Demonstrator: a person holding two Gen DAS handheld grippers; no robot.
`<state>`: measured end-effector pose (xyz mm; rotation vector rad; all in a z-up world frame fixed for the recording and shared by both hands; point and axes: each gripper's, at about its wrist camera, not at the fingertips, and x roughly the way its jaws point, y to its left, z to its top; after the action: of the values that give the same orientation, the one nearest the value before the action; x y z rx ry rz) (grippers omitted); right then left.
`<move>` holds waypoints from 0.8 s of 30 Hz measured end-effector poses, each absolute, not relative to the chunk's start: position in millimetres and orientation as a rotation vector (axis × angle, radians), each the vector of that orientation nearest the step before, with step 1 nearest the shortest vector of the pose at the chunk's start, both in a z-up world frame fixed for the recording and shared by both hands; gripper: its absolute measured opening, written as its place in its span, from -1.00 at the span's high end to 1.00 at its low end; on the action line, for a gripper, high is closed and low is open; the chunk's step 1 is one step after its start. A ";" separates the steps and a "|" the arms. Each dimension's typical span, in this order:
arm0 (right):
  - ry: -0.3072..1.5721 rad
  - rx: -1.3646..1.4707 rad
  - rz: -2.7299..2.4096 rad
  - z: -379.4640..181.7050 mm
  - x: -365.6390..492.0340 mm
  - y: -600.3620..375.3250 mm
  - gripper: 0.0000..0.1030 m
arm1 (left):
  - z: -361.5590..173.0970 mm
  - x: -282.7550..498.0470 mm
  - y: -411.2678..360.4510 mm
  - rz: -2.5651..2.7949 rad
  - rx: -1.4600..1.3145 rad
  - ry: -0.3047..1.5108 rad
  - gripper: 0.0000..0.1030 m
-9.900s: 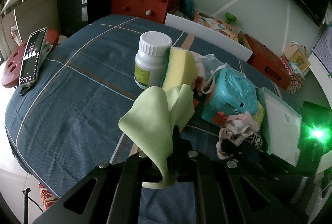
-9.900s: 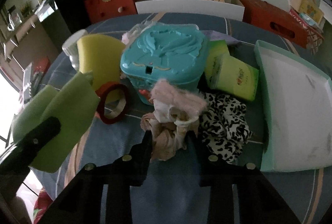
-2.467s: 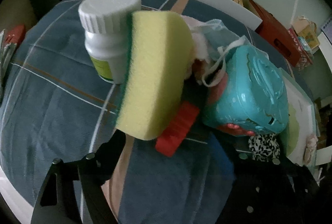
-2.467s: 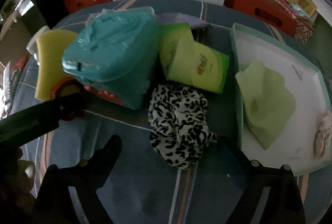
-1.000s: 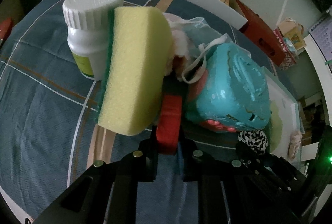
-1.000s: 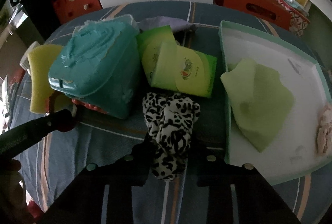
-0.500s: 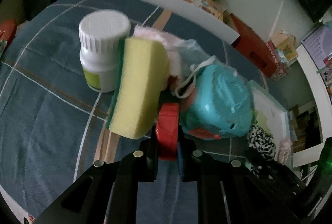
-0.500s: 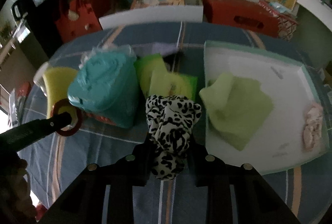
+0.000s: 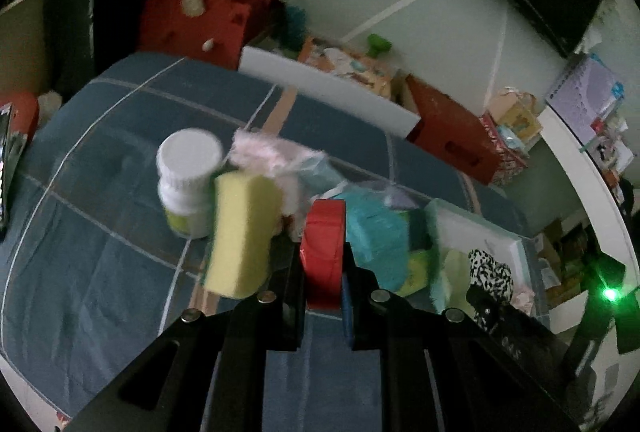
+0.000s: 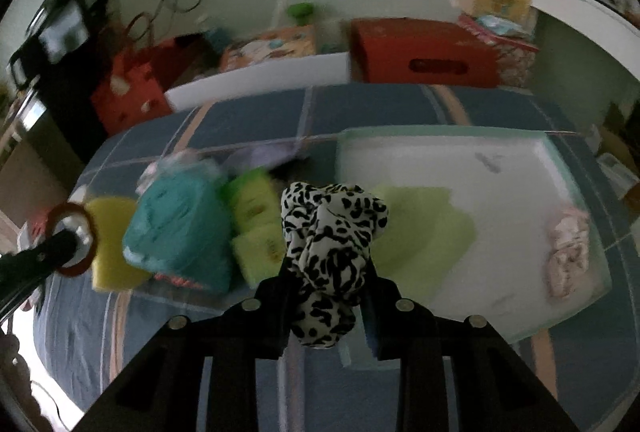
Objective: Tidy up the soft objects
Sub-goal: 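Carry the leopard-print cloth and red object over the tray with both tools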
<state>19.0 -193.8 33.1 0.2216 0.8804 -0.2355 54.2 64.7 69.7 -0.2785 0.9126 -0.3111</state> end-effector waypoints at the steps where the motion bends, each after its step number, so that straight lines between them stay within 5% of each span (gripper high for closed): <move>1: 0.880 0.226 -0.257 33.6 19.2 -201.4 0.40 | 73.6 54.9 60.0 -0.326 -0.266 0.906 0.72; 14: 0.856 0.328 -0.461 33.8 13.8 -294.3 0.40 | 108.6 73.6 -29.1 -0.466 -0.105 0.876 0.72; 24: 0.864 0.385 -0.543 19.0 7.8 -336.0 0.40 | 79.7 94.7 -122.8 -0.587 -0.003 0.930 0.72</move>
<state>7.8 -336.0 19.0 0.3853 0.8635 -0.5427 94.7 -122.8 79.7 -0.0026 0.9303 -0.5871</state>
